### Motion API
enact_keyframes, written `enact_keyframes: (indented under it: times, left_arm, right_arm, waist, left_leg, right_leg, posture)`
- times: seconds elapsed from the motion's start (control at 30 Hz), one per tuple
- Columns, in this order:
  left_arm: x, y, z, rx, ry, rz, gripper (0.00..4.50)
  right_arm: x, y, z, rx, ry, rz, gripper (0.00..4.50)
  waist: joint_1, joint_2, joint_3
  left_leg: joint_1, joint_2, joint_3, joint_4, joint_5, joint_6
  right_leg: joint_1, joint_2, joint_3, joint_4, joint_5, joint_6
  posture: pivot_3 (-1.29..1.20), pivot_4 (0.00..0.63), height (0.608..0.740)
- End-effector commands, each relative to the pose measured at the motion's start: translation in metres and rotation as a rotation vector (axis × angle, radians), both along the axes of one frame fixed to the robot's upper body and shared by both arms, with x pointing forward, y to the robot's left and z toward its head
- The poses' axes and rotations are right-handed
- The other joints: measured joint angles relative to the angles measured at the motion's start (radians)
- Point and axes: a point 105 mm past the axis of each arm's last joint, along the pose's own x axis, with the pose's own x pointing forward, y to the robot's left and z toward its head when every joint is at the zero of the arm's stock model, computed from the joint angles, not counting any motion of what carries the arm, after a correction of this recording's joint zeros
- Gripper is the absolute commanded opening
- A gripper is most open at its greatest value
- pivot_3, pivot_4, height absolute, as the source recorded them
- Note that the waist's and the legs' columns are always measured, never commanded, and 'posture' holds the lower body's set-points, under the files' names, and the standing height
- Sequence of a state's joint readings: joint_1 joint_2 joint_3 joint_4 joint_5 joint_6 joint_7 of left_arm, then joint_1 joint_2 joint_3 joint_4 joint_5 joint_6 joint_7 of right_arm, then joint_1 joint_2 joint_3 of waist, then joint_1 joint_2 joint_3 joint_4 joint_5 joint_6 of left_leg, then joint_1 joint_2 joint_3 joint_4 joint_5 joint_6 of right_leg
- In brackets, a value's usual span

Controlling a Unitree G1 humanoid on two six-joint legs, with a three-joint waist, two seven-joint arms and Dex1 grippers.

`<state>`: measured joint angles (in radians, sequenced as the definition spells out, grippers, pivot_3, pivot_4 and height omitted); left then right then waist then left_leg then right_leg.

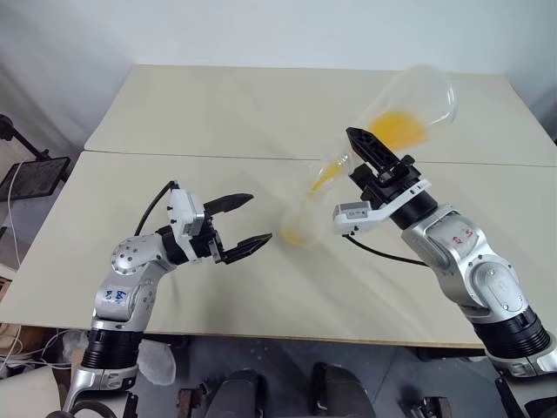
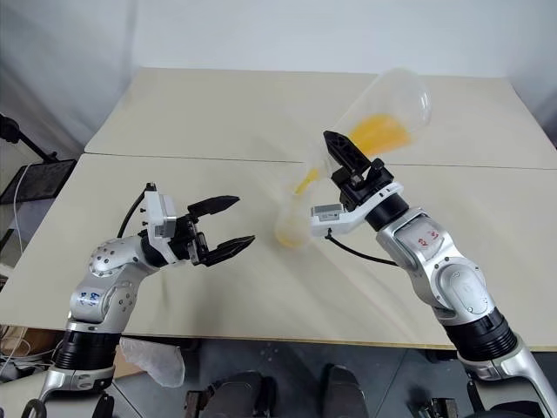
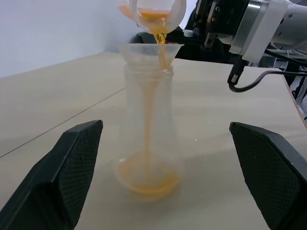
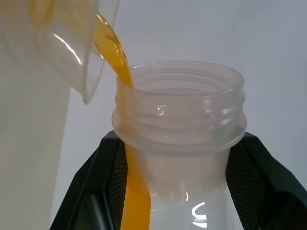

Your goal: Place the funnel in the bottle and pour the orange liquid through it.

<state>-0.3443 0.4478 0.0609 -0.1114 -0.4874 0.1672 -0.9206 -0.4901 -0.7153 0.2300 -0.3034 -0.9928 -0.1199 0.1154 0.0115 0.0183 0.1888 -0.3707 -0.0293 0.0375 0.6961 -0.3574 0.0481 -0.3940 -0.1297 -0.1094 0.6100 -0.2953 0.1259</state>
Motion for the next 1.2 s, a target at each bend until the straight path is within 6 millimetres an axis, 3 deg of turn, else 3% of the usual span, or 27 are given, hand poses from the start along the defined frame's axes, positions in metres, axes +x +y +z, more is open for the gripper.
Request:
enact_keyframes:
  times: [0.03,1.2]
  left_arm:
    - [-0.0066,-0.0028,0.0097,-0.015,-0.048,-0.013,4.5]
    - [-0.0057,-0.0044,0.01,-0.026,-0.053,-0.003,4.5]
  right_arm:
    - [-0.0043,-0.0028,0.0168,0.02,-0.073,0.002,2.43]
    - [0.0,-0.0013,0.0204,0.008,-0.093,-0.003,2.43]
  waist:
    - [0.0,0.0,0.0]
    - [-0.012,0.0,0.0]
  left_leg:
    - [0.0,0.0,0.0,0.0,0.0,0.0]
    - [0.0,0.0,0.0,0.0,0.0,0.0]
  right_leg:
    - [0.0,0.0,0.0,0.0,0.0,0.0]
    - [0.0,0.0,0.001,0.0,0.0,0.0]
  posture:
    - [0.0,0.15,0.74]
    - [0.0,0.15,0.74]
